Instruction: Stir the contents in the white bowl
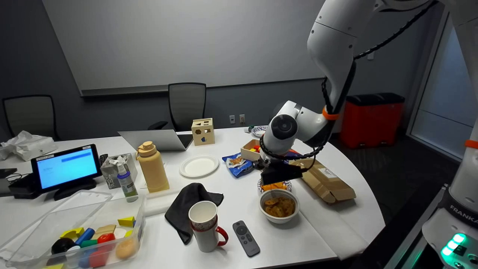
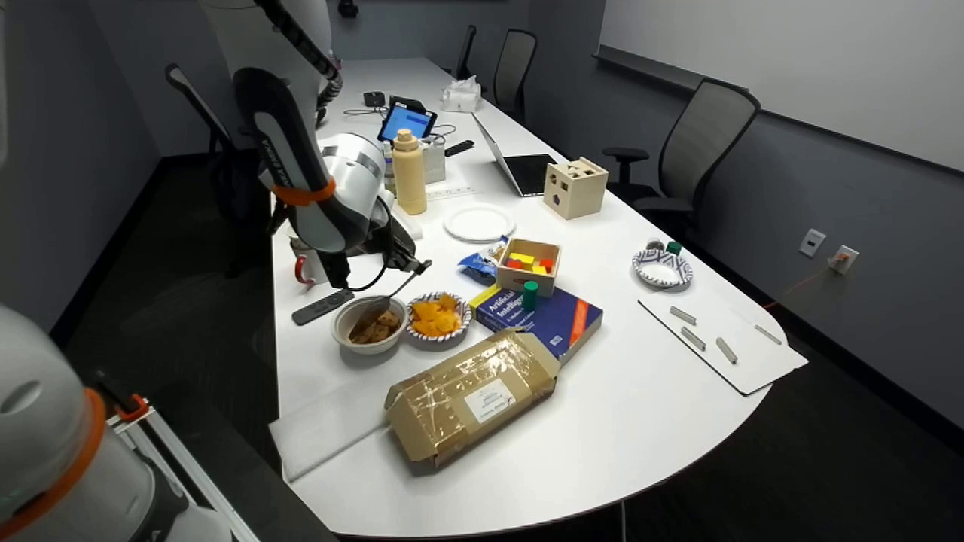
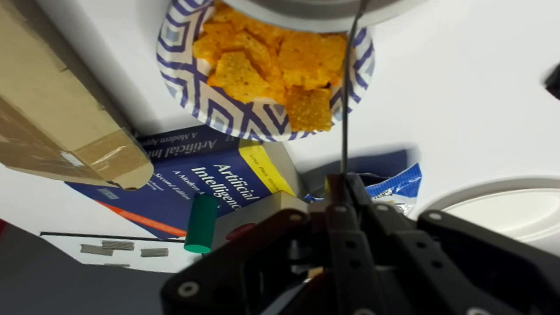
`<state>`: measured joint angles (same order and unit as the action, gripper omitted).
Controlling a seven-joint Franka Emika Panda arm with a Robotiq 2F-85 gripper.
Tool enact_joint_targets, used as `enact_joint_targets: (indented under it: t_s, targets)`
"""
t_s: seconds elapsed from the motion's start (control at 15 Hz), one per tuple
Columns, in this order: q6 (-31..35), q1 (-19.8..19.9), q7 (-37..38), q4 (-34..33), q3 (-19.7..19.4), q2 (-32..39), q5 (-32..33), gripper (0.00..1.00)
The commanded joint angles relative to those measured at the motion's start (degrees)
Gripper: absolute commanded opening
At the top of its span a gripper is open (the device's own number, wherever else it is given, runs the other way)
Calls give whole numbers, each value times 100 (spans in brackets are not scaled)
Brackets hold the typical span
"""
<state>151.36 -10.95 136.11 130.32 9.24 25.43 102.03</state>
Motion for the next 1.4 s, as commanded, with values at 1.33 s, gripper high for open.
enact_joint_targets:
  t_s: [1.33]
  targets:
    - [-275,215,285,83,460,-139,359,1]
